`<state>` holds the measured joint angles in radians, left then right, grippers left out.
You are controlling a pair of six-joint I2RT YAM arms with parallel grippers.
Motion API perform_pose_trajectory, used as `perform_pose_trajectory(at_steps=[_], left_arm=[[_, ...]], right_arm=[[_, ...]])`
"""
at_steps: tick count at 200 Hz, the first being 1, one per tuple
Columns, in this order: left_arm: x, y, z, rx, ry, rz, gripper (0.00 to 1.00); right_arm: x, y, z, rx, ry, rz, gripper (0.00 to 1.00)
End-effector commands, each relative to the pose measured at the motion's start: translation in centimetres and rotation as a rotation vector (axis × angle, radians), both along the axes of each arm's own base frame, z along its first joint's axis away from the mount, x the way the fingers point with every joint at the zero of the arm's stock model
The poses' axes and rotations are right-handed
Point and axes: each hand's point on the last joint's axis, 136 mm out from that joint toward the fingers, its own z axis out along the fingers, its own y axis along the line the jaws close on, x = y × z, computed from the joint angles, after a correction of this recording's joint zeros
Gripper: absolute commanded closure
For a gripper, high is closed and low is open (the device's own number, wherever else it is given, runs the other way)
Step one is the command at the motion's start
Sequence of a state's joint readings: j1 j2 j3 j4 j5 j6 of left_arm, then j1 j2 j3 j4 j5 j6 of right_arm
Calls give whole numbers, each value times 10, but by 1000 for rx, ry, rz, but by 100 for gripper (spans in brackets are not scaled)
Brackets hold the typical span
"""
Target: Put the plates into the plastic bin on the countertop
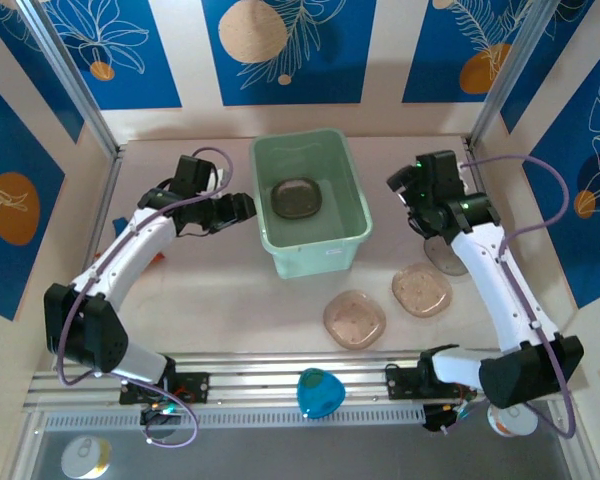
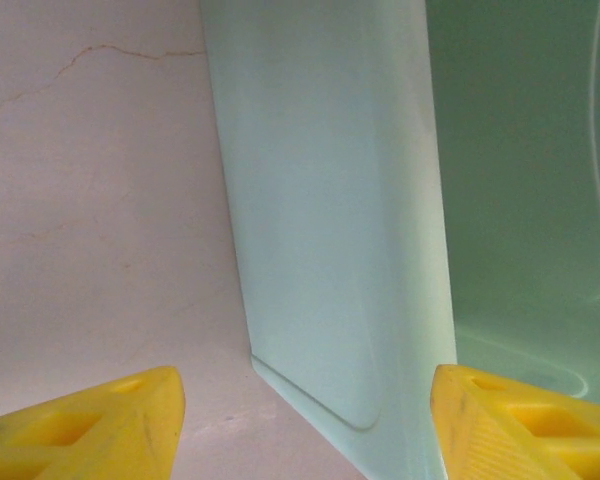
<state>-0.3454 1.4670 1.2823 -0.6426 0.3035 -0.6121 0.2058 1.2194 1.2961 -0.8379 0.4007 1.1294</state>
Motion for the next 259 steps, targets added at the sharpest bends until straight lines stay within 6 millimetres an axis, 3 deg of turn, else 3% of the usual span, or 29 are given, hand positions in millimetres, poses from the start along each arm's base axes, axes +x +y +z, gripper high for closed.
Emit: perform_pose_trajectory(at_steps=[1,52,77,177,209,259], left_arm=[[12,-6,10,9,-33,24,34],[20,-16,11,15,-39,24,34],[20,-16,6,32,-35,19,34],[26,-18,-10,65,-15,-10,34],[29,-18,-5,73,-28,-24,34],[37,-16,1,87,-61,-26,33]], right_arm=[[-16,-12,-29,58,91,26,5],[-33,-53,-100,160,235,-78,8],[-38,-68,-119,181,289,-108,9],[-60,-119,-157,201,475,-217,18],[-66,-142,-164,239,496,-273,22],[-70,-159,-168,253,477,-278,25]])
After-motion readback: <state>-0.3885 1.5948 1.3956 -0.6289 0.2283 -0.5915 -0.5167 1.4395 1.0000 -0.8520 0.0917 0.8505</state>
